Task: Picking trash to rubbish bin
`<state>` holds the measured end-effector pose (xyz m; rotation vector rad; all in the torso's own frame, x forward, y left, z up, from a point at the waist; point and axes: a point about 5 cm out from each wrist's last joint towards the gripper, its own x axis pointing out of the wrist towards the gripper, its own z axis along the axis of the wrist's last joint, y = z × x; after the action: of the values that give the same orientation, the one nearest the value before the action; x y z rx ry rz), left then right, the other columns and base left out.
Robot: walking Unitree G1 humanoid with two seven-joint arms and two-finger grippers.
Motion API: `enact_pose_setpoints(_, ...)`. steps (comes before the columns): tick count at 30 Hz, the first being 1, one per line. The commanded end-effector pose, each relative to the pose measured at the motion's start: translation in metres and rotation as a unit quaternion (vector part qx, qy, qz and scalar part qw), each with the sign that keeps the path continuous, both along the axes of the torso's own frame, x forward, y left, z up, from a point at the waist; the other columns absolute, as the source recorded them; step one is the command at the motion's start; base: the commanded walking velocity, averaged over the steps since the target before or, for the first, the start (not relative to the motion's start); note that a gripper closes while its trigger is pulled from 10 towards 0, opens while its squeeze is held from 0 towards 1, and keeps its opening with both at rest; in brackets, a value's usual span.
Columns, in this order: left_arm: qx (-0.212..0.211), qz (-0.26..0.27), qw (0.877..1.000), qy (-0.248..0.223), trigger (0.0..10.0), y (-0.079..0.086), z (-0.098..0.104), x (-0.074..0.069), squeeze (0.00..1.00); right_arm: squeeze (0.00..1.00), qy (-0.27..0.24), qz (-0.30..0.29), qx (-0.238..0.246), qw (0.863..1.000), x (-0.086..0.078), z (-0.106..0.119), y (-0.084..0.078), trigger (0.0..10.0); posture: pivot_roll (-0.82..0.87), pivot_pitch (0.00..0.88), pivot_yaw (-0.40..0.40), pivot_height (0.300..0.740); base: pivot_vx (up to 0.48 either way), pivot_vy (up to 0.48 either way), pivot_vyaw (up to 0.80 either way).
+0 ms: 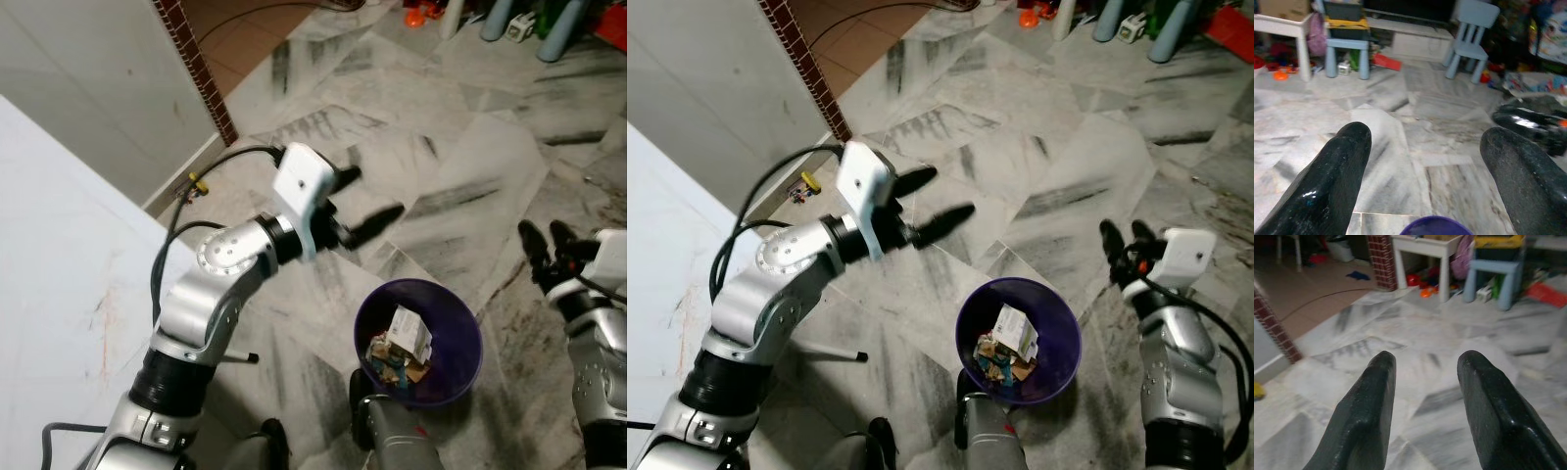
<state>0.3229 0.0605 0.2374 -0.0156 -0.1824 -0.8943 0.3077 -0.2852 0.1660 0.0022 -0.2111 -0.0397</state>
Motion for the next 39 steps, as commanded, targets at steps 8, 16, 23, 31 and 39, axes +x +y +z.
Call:
enact_pose_setpoints(8, -0.028, 0.173, 0.985, 0.011, 10.0, 0.044, -0.001, 0.031, 0.00, 0.00, 0.013, -0.030, -0.033, 0.999, 0.002, 0.009, 0.022, 10.0, -0.10, 0.184, 0.011, 0.740, 0.000, 0.000, 0.00)
enact_pose_setpoints(16, -0.041, 0.220, 0.975, -0.008, 10.0, 0.063, 0.008, 0.037, 0.00, 0.00, 0.006, -0.038, -0.036, 0.999, 0.005, 0.014, 0.028, 10.0, -0.09, 0.147, -0.003, 0.740, 0.000, 0.000, 0.00)
enact_pose_setpoints(23, -0.041, 0.267, 0.963, -0.012, 10.0, 0.078, 0.008, 0.038, 0.00, 0.00, -0.008, -0.047, -0.044, 0.998, 0.006, 0.024, 0.029, 10.0, -0.09, 0.147, -0.006, 0.740, 0.000, 0.000, 0.00)
enact_pose_setpoints(31, -0.046, 0.306, 0.951, 0.001, 10.0, 0.092, -0.001, 0.032, 0.00, 0.00, -0.015, -0.057, -0.047, 0.997, -0.001, 0.025, 0.031, 10.0, -0.08, 0.127, -0.009, 0.740, 0.000, 0.000, 0.00)
enact_pose_setpoints(39, -0.036, 0.300, 0.952, 0.041, 10.0, 0.086, -0.030, 0.020, 0.00, 0.00, 0.006, -0.067, -0.044, 0.997, -0.006, 0.009, 0.039, 10.0, -0.06, 0.050, -0.028, 0.740, 0.000, 0.000, 0.00)
